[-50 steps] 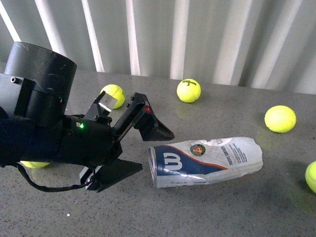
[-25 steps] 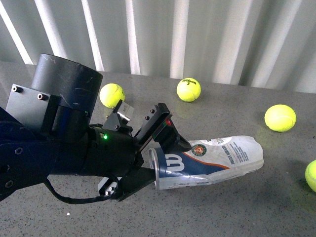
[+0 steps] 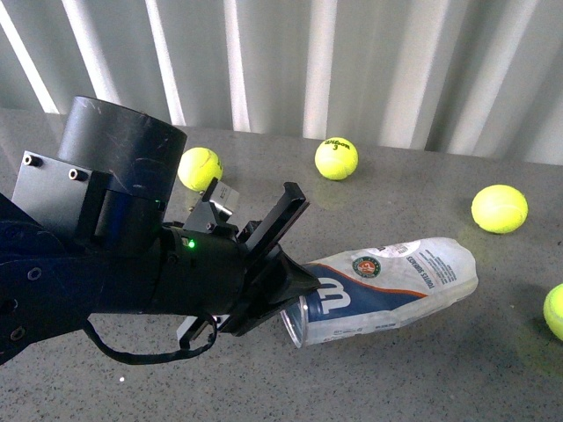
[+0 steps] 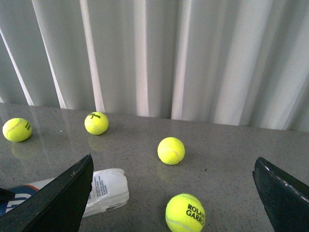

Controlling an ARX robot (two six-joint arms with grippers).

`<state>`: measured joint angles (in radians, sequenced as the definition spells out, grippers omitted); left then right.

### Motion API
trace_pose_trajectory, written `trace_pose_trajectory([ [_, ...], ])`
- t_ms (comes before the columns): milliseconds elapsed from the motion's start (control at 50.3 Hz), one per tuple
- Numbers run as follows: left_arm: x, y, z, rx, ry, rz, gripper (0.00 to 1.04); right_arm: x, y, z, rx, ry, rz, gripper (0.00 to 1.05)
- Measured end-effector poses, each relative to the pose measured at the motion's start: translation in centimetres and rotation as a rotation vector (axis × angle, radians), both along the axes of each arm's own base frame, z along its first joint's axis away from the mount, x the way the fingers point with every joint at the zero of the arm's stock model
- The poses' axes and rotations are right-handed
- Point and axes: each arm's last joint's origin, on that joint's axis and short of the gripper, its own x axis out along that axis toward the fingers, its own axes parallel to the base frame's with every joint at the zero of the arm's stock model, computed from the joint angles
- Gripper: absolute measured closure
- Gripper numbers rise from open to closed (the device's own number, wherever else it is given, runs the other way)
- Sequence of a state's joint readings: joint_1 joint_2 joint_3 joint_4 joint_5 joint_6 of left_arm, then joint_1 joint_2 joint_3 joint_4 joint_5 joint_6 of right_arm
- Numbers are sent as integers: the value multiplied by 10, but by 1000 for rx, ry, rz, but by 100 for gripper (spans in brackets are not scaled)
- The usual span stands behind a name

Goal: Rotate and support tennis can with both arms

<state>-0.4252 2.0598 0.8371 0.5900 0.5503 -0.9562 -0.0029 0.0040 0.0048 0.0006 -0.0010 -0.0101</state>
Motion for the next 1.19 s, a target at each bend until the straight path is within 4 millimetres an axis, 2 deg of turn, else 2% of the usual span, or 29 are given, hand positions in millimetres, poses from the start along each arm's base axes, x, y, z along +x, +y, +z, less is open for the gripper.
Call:
trace_pose_trajectory([
  [179,-1,2,7,26,-10,7,101,0,0,0,0,0,0,7],
  [298,-4,6,26,78,-44,-30,101,0,0,0,0,0,0,7],
  [477,-5,12,86,194,-206,-153,101,0,0,0,0,0,0,7],
  [557,-5,14,125,281,-326,-247,101,0,0,0,0,0,0,7],
  [617,-5,15,146,333,-382,-287,101,0,0,0,0,0,0,7],
  [676,-5,13,174,441,-486,-374,101,0,0,0,0,0,0,7],
  [796,-4,7,206,658,-604,-541,101,0,0,0,0,0,0,7],
  [915,3,0,217,872,-694,-742,101,0,0,0,0,0,0,7],
  [955,11,-6,219,982,-736,-873,101,0,0,0,0,0,0,7],
  [1094,26,-19,218,1123,-802,-1105,101,0,0,0,0,0,0,7],
  [1193,39,-36,223,1214,-891,-1269,101,0,0,0,0,0,0,7],
])
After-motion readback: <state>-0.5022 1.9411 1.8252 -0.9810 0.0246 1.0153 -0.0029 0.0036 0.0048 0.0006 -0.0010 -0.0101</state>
